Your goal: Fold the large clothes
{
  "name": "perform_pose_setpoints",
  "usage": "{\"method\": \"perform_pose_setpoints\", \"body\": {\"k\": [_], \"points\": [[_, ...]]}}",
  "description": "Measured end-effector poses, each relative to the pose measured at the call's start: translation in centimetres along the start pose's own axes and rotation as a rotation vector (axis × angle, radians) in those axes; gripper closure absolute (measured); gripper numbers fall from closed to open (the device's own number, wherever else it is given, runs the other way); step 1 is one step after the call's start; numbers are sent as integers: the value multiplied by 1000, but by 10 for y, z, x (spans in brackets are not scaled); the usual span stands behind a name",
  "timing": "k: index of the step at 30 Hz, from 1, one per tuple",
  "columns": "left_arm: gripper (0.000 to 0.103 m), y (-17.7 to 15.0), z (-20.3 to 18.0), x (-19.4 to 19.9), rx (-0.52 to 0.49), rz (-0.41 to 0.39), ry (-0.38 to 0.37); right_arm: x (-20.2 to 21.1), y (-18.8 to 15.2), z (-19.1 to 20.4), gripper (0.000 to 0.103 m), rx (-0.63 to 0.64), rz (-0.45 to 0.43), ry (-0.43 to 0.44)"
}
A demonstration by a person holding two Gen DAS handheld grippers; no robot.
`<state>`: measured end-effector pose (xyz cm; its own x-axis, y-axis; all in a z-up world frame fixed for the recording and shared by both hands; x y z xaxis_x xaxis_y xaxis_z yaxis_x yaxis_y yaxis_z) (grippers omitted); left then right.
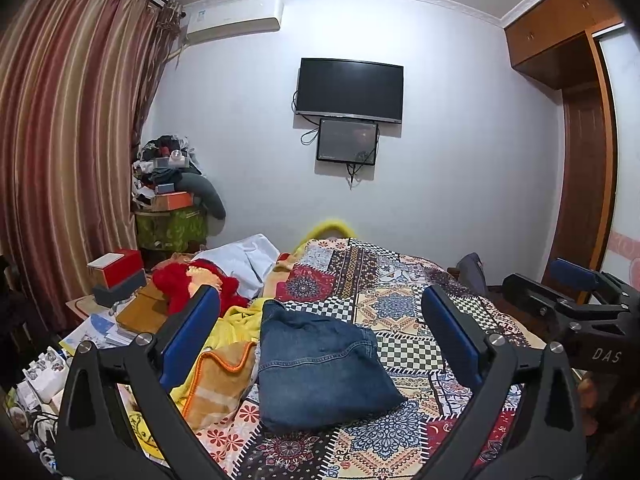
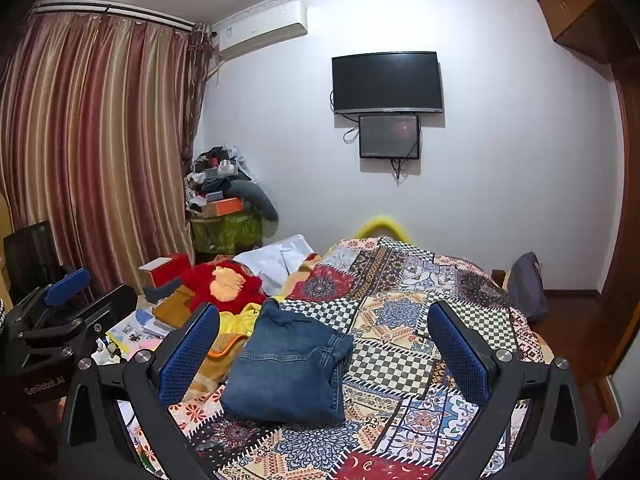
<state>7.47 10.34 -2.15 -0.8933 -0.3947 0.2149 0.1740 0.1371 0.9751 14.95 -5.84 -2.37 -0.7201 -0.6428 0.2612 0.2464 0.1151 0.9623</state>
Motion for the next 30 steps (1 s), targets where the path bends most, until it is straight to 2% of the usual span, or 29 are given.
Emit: {"method": "perform_pose_setpoints", "body": {"k": [30], "points": [[0, -4, -13, 0, -7, 8, -28, 1, 1, 3, 0, -13, -8, 4]]}}
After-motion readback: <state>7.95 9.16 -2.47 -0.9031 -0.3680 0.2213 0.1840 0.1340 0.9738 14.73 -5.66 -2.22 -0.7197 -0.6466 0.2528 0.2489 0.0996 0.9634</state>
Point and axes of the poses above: each gripper's, at about its wrist camera, not at the fingertips, and x roughly against the way its jaws point, z to its left, y to its top, the point moved 6 cm from there along -x, roughly the way its jaws point, and after that the axes turned 9 degrees about y, right-handed, at the moved point
